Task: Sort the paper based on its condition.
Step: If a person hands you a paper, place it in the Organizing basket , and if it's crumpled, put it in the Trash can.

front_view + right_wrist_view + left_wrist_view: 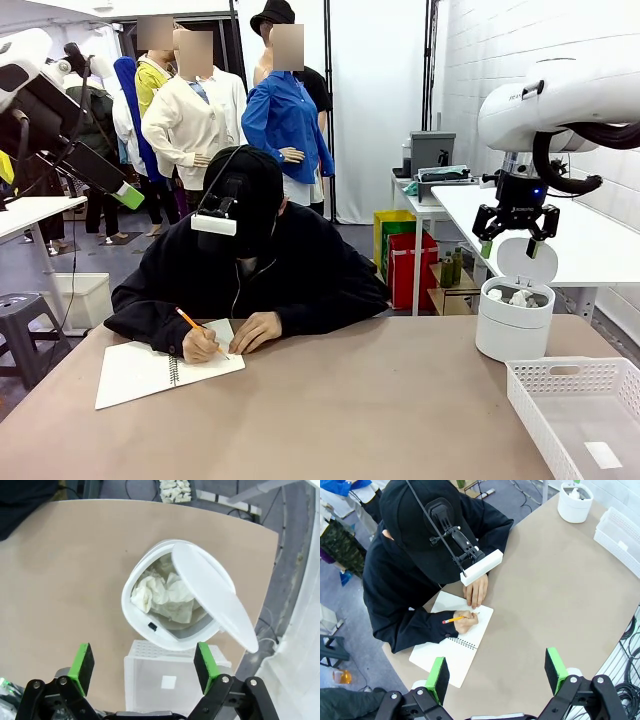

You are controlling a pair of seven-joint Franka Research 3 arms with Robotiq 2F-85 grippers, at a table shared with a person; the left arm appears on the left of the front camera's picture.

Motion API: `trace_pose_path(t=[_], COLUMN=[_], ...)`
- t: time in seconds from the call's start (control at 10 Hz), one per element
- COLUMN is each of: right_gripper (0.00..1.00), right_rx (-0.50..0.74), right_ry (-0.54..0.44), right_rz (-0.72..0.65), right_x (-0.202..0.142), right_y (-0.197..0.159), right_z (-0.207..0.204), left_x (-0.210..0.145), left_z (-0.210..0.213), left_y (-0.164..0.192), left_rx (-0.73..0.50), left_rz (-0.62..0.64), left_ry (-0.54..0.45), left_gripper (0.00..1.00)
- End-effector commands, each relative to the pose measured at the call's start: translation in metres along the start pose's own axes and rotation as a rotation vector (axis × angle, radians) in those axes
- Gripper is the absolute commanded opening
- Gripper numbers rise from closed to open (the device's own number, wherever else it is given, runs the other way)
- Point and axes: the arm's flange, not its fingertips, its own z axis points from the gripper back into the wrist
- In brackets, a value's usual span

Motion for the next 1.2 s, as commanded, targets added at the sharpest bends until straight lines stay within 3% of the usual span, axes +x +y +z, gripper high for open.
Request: trace_pose_path(t=[0.0, 0.1, 1.1], right_gripper=[1.00, 1.00, 1.00], right_rx=[0.044, 0.000, 0.000], right_ry=[0.121, 0.000, 0.000], right_rz=[0.127, 0.000, 0.000], right_x=[-0.013, 0.000, 0.000], right_y=[0.013, 0.000, 0.000], right_z=[-0.002, 0.000, 0.000], left_x=[0.000, 0.000, 0.000], left_z=[0.001, 0.001, 0.001], left_y=[0.001, 0.001, 0.001], left_rx=[-0.001, -0.001, -0.001], left_rz=[0.002, 0.002, 0.002], left_ry=[-0.003, -0.003, -0.003], left_gripper=[1.00, 1.00, 1.00])
